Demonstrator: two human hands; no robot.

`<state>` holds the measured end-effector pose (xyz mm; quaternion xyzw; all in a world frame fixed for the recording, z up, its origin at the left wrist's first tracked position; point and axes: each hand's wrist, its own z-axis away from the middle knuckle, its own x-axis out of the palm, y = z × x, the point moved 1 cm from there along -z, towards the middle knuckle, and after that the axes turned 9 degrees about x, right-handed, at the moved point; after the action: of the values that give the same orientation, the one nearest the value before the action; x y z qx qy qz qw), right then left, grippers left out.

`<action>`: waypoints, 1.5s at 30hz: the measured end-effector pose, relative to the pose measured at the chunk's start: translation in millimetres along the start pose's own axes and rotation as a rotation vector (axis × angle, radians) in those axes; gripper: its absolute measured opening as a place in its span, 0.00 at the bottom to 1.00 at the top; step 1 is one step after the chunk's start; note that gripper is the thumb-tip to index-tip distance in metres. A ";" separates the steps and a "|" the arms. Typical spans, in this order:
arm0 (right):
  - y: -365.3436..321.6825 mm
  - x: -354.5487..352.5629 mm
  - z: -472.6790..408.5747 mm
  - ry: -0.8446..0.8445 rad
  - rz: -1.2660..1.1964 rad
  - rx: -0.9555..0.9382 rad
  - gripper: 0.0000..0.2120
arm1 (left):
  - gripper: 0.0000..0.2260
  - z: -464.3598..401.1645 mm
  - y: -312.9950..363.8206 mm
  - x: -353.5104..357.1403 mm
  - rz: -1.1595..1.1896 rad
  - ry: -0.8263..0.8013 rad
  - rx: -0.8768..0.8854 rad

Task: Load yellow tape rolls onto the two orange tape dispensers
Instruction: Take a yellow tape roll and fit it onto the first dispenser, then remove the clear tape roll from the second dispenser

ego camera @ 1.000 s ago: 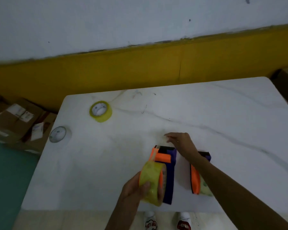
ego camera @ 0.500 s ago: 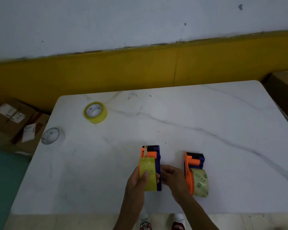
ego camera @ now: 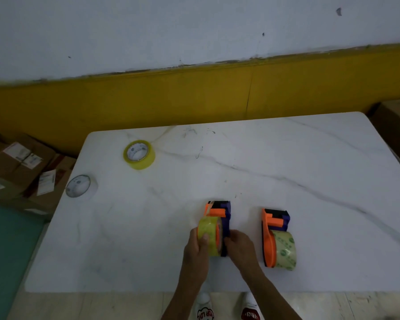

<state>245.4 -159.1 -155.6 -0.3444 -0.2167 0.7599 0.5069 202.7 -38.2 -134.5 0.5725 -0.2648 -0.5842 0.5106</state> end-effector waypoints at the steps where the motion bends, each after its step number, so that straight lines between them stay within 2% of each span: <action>1: -5.3 -3.7 5.3 0.052 0.230 -0.094 0.08 | 0.07 0.6 0.1 0.5 -0.015 0.011 0.014; 4: -24.1 -22.5 26.0 0.116 0.600 -0.256 0.10 | 0.07 1.9 5.1 4.2 -0.038 -0.020 0.046; 6: -32.6 -44.0 39.2 0.217 0.613 -0.383 0.11 | 0.07 -1.1 11.2 6.0 -0.016 -0.062 0.012; 8: -37.5 -73.2 49.0 0.356 0.509 -0.468 0.12 | 0.05 -5.2 18.7 3.5 0.003 -0.087 -0.037; 9: -36.1 -88.4 51.2 0.407 0.433 -0.485 0.14 | 0.08 -7.2 21.8 0.9 -0.031 -0.055 -0.037; 10: -32.7 -102.7 51.2 0.445 0.378 -0.496 0.17 | 0.16 -8.9 26.1 -2.2 -0.118 0.017 -0.006; 11: -27.4 -116.0 49.4 0.471 0.360 -0.486 0.20 | 0.24 -8.7 32.5 -5.5 -0.213 0.098 0.060; 12: -20.5 -127.2 48.1 0.475 0.357 -0.448 0.24 | 0.28 -4.4 40.0 -6.9 -0.271 0.160 0.179; 14: -4.1 -141.7 45.3 0.380 0.293 -0.293 0.32 | 0.24 9.0 61.9 1.5 -0.243 0.138 0.414; 16: 14.7 -146.7 44.8 0.224 0.184 -0.130 0.34 | 0.14 21.7 77.7 26.8 -0.114 -0.054 0.417; 18: 31.8 -147.2 44.9 0.133 0.162 -0.029 0.30 | 0.11 29.4 84.8 62.0 -0.035 -0.256 0.237; 20: 45.7 -146.5 44.7 0.169 0.154 -0.044 0.20 | 0.13 33.5 82.5 95.2 0.047 -0.401 -0.112; 21: 51.4 -146.4 44.1 0.205 0.128 -0.068 0.15 | 0.15 32.6 79.4 108.0 0.078 -0.437 -0.240; 22: 55.4 -146.9 44.1 0.231 0.095 -0.092 0.12 | 0.14 31.4 77.3 117.4 0.101 -0.452 -0.283; 28: 66.6 -187.8 43.2 0.315 0.016 -0.142 0.08 | 0.07 19.0 71.7 123.6 0.182 -0.230 -0.237; 31: 64.6 -221.4 49.4 0.377 0.007 -0.194 0.05 | 0.17 14.1 70.4 125.4 0.147 -0.228 -0.205; 33: 54.7 -237.7 55.1 0.366 -0.019 -0.234 0.06 | 0.18 14.3 65.8 130.3 0.124 -0.267 -0.221; 35: 40.5 -243.2 59.7 0.315 -0.050 -0.282 0.06 | 0.12 20.2 66.5 135.1 0.131 -0.315 -0.284; 37: 23.3 -238.6 61.4 0.227 -0.108 -0.323 0.07 | 0.18 22.5 74.5 133.8 0.077 -0.344 -0.273; 39: 3.4 -225.2 61.0 0.140 -0.101 -0.366 0.08 | 0.27 19.1 85.9 124.1 0.116 -0.243 -0.201; 42: -28.3 -192.3 57.0 0.053 -0.048 -0.448 0.09 | 0.29 7.3 108.1 91.1 0.417 -0.259 -0.023; 45: -61.3 -152.9 56.1 -0.046 -0.144 -0.475 0.11 | 0.33 -9.4 115.0 45.7 0.348 -0.202 0.092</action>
<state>279.9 -274.6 -30.1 -0.4202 -0.4248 0.6571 0.4595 253.4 -115.6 -51.8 0.4795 -0.4358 -0.5289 0.5481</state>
